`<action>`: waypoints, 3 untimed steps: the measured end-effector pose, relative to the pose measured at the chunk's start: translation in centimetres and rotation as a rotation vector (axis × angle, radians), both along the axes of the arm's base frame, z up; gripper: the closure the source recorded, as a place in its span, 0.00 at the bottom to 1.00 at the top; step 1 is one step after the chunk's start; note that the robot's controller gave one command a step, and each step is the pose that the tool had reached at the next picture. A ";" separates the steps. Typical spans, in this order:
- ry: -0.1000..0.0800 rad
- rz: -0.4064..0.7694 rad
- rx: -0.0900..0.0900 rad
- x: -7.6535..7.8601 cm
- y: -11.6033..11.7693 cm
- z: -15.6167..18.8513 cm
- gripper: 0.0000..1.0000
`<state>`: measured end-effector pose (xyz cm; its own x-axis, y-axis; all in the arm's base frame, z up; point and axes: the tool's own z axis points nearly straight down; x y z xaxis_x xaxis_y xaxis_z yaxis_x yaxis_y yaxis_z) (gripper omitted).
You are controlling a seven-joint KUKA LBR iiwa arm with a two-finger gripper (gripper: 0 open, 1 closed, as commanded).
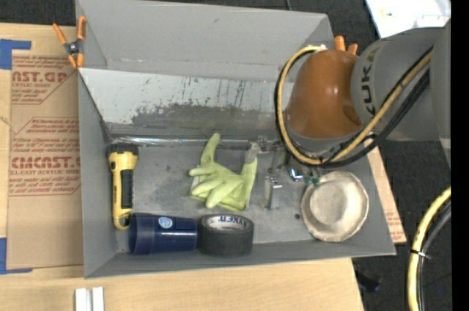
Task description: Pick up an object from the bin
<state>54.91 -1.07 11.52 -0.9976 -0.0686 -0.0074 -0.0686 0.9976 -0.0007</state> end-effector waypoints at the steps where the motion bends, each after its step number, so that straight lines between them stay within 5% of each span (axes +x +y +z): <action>1: -0.004 -0.074 0.002 0.0 -0.6 -3.9 0.00; 2: -0.003 0.027 -0.003 0.4 2.2 -4.3 0.00; 3: -0.007 0.008 0.002 -0.1 1.4 -4.3 1.00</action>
Offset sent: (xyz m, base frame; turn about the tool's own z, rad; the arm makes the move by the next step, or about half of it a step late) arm 0.0034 0.0315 -0.0452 -0.0411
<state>54.80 0.36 7.19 -0.9970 -0.0764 -0.0149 -0.0764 0.9971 0.0005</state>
